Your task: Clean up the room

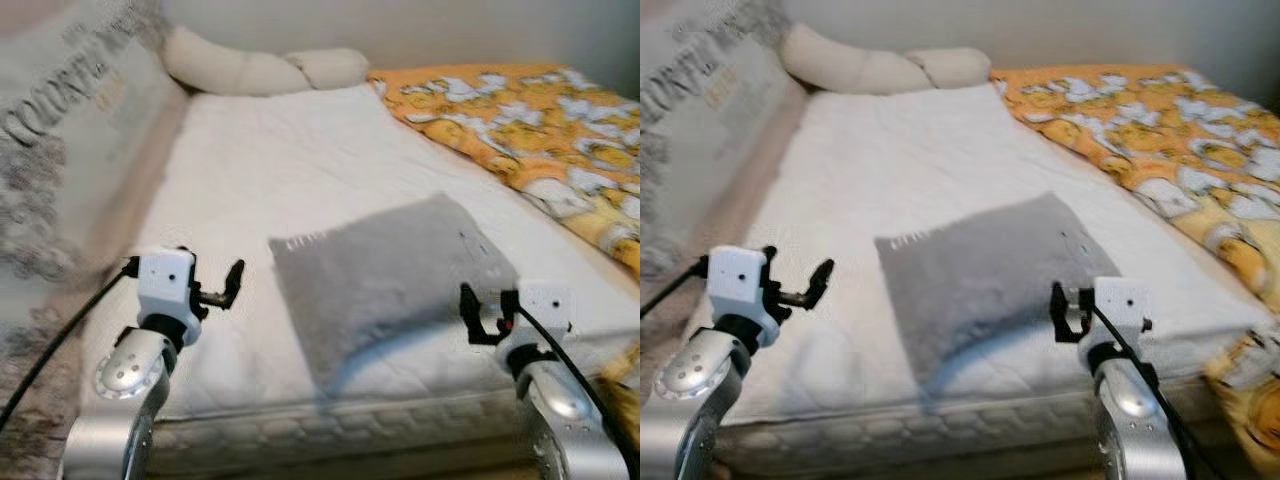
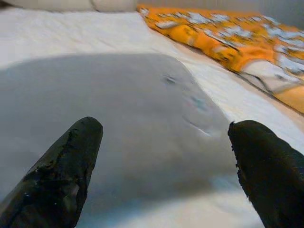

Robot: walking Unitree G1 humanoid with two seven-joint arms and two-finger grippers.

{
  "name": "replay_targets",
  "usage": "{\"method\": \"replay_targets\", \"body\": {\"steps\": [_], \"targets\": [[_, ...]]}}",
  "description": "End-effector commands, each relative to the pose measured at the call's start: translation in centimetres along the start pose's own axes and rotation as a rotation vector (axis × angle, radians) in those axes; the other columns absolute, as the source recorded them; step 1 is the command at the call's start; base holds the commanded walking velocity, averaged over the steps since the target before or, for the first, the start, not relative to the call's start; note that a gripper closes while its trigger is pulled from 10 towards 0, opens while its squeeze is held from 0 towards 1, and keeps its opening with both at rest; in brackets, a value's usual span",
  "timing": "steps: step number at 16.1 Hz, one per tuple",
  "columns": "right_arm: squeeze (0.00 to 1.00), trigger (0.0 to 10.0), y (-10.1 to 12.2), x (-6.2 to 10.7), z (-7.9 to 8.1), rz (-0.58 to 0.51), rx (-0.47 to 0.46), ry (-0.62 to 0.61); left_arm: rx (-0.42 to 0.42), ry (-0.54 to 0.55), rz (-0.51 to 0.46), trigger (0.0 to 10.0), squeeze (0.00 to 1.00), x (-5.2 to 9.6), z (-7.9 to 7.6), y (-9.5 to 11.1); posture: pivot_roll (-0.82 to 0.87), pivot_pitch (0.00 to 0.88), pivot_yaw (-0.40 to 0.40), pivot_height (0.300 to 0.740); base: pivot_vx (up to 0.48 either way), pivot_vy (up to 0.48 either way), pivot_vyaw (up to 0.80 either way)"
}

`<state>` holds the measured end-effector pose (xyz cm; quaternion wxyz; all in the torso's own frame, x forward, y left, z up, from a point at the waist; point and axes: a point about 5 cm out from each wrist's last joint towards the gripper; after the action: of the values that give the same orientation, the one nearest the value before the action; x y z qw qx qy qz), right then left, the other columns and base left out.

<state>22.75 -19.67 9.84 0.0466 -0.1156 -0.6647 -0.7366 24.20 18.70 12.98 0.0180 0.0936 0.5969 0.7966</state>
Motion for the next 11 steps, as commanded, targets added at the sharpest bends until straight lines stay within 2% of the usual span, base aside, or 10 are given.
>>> {"method": "replay_targets", "body": {"steps": [1, 7, 9, 10, 11], "targets": [[0.00, 10.0, 0.0, -0.3, 0.8, -0.003, -0.002, 0.029, -0.008, 0.015, 0.004, 10.0, 0.00, -0.1, 0.5, -0.1, -0.10, 0.000, 0.002, 0.740, 0.345, 0.000, 0.00], [0.00, 10.0, -0.6, -0.8, 0.6, 0.040, -0.011, -0.002, -0.013, -0.005, 0.000, 10.0, 0.00, -0.2, 0.3, -0.2, -0.10, 0.000, -0.004, 0.740, 0.338, 0.000, 0.00], [0.00, 10.0, -1.9, -0.5, -0.2, 0.119, -0.094, -0.104, -0.026, -0.033, -0.012, 10.0, 0.00, -0.4, 0.4, 0.0, -0.10, 0.000, -0.002, 0.740, 0.000, 0.000, 0.00], [0.00, 10.0, -2.5, -0.3, -0.5, 0.146, -0.179, -0.148, -0.034, -0.034, -0.011, 10.0, 0.00, -0.5, 0.6, -0.1, -0.10, 0.000, 0.000, 0.740, 0.000, 0.000, 0.00], [0.46, 10.0, -2.8, -0.2, -0.5, 0.156, -0.247, -0.164, -0.036, -0.034, -0.012, 10.0, 0.00, -0.6, 0.7, -0.1, -0.10, 0.000, 0.001, 0.740, 0.000, 0.000, 0.00]]}}
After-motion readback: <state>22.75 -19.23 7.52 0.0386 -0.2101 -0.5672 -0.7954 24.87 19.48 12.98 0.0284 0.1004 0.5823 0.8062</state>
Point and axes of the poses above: a point about 5 cm out from each wrist's last joint towards the gripper, its own x axis pointing back from the gripper into the wrist, its own y axis along the axis of the wrist's last joint, z = x × y, and after that the axes turned 10 degrees about -x, right-handed
